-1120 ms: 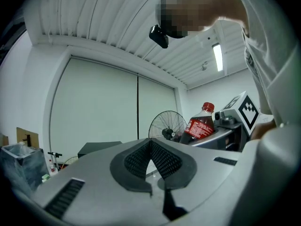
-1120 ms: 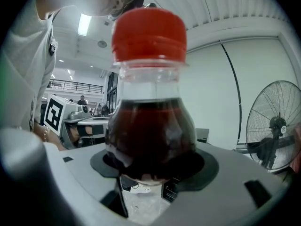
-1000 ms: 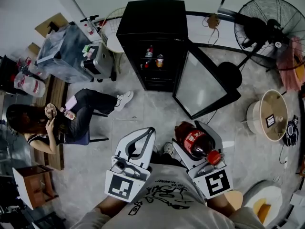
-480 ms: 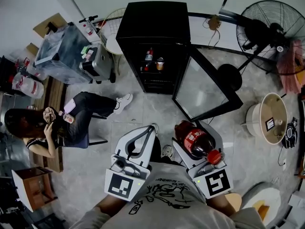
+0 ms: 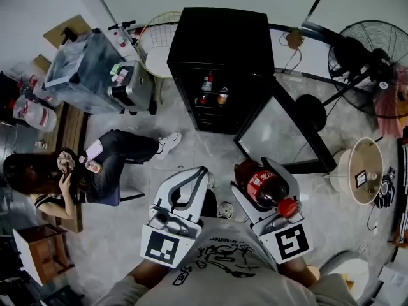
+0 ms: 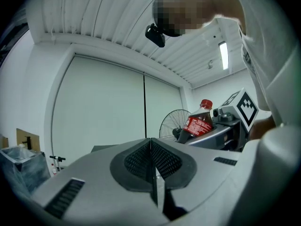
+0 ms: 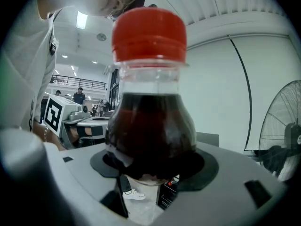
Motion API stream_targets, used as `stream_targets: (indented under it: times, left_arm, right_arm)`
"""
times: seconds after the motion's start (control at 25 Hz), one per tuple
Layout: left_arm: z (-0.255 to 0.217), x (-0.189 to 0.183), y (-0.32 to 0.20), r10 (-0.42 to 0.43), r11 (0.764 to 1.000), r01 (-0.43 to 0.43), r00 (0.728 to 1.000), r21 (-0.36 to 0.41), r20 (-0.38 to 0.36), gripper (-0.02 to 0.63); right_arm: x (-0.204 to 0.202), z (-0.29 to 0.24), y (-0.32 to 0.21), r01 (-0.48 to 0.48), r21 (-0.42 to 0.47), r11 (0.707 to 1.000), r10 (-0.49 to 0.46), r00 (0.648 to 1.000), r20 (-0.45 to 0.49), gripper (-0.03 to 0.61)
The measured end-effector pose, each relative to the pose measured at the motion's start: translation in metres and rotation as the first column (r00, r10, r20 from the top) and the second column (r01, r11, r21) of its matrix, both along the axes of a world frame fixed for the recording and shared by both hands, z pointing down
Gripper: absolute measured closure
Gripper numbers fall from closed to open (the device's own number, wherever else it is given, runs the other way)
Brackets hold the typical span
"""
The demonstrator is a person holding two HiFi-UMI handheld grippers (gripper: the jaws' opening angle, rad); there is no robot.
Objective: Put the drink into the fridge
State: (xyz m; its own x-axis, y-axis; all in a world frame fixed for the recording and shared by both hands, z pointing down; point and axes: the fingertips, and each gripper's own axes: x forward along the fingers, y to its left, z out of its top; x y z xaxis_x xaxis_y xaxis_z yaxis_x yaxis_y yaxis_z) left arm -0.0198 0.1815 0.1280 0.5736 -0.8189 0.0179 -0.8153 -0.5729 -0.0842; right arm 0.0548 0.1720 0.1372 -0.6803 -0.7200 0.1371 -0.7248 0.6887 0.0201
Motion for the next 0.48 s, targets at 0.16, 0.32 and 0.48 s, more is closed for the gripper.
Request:
stream_targets:
  times: [0.16,0.32,0.48]
  left_arm:
    - [-0.001,-0.03,-0.03,-0.009,1.0,0.009,1.0,0.002,0.001,0.592]
    - [-0.001,-0.057,-0.057,-0.014,1.0,0.014,1.0,-0.003,0.002,0.592]
    - [0.0,-0.076,-0.08,-0.011,1.0,0.011,1.0,-0.004,0.0,0.592]
  right_arm:
    - [-0.03,-0.002,-0.033,0.014,0.003,1.0,-0.014,1.0,-0.009,0.267]
    - [-0.055,-0.005,-0.063,0.014,0.006,1.0,-0.014,1.0,-0.01,0.267]
    - [-0.071,-0.005,-0.085,0.004,0.003,1.0,-0.004,1.0,-0.018,0.267]
